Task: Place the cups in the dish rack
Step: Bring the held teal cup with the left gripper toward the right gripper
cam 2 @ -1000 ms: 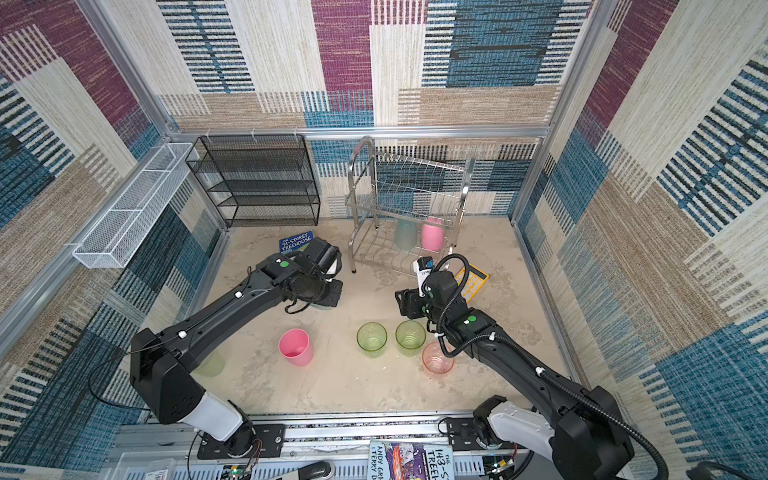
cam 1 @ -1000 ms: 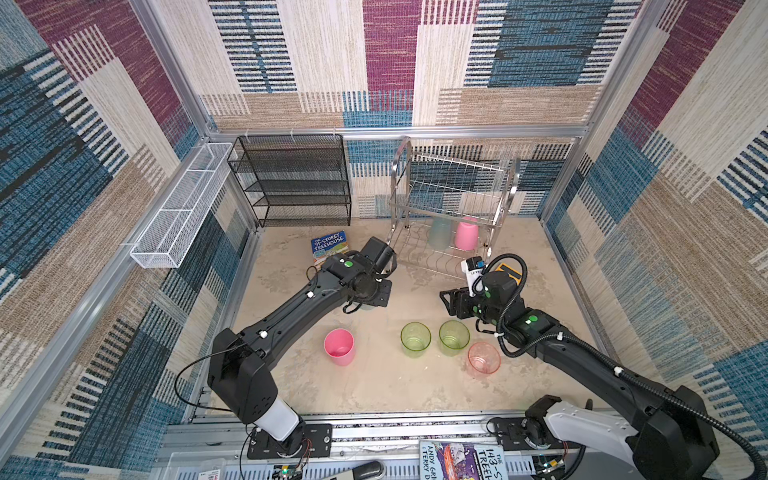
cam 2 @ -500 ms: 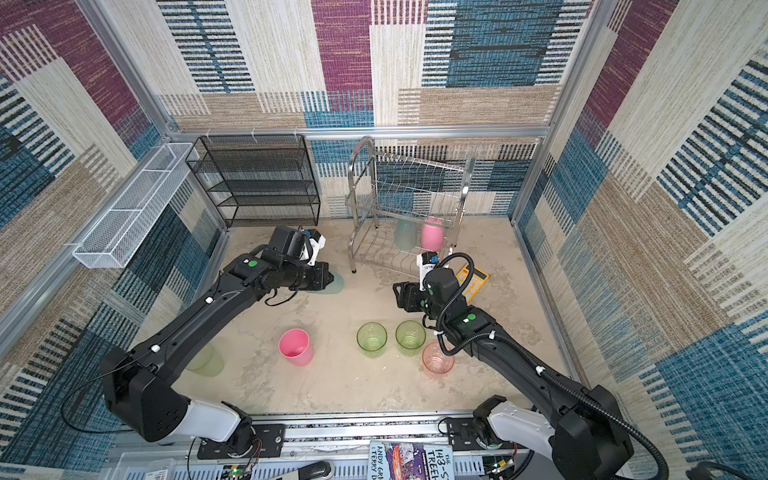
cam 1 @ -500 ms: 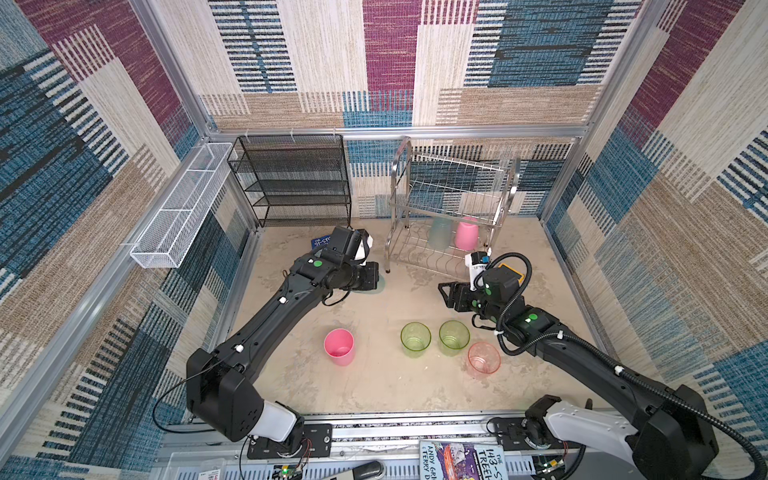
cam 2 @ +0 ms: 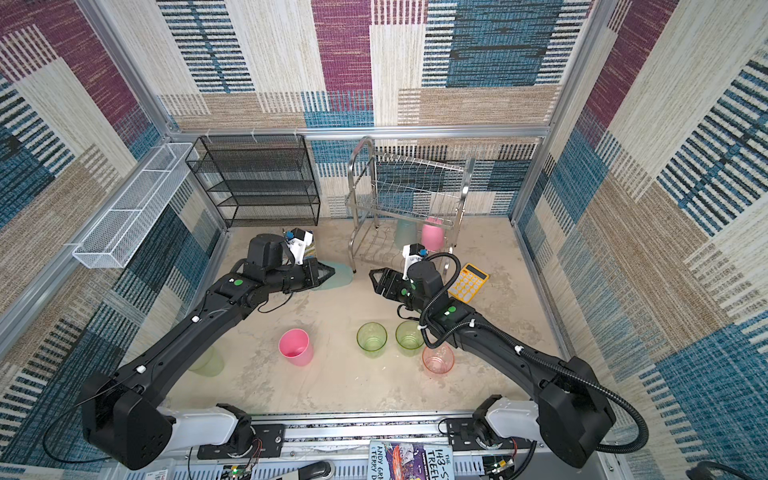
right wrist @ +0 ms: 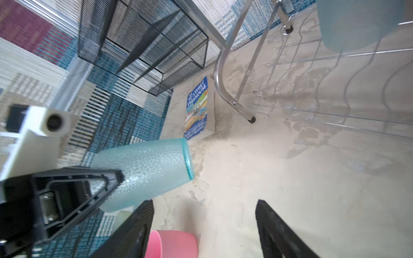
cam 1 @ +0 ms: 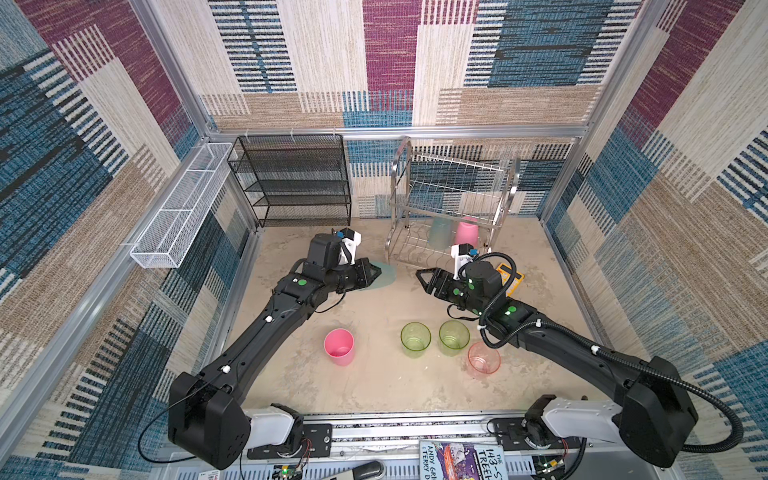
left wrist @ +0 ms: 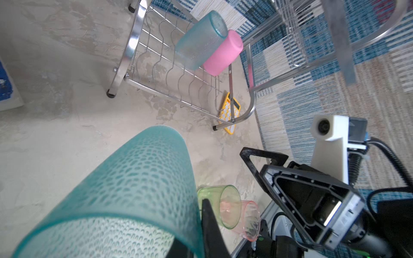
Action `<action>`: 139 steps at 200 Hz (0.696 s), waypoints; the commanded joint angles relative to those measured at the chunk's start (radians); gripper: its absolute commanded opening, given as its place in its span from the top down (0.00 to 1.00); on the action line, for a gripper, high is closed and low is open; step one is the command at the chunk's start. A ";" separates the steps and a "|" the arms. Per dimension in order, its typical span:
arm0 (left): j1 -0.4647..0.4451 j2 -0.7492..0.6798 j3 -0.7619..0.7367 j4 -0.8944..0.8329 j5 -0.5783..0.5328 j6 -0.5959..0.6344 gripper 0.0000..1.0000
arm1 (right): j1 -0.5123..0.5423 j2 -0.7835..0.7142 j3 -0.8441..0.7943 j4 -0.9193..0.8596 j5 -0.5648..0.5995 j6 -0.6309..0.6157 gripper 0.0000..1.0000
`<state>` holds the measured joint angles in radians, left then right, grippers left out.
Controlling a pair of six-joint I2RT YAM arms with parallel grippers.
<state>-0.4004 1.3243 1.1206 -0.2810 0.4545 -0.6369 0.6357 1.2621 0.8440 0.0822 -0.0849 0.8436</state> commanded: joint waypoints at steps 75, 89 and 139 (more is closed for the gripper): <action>0.008 0.029 -0.132 0.619 0.182 -0.372 0.89 | -0.004 -0.016 -0.056 0.246 0.117 0.396 0.19; 0.008 0.032 -0.142 0.657 0.181 -0.395 0.89 | -0.008 -0.009 -0.061 0.282 0.120 0.431 0.19; 0.009 0.067 -0.149 0.740 0.194 -0.454 0.89 | -0.022 0.072 -0.083 0.402 0.067 0.559 0.11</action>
<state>-0.3939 1.3754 0.9756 0.3393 0.6220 -1.0363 0.6163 1.3025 0.7753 0.3622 0.0093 1.3121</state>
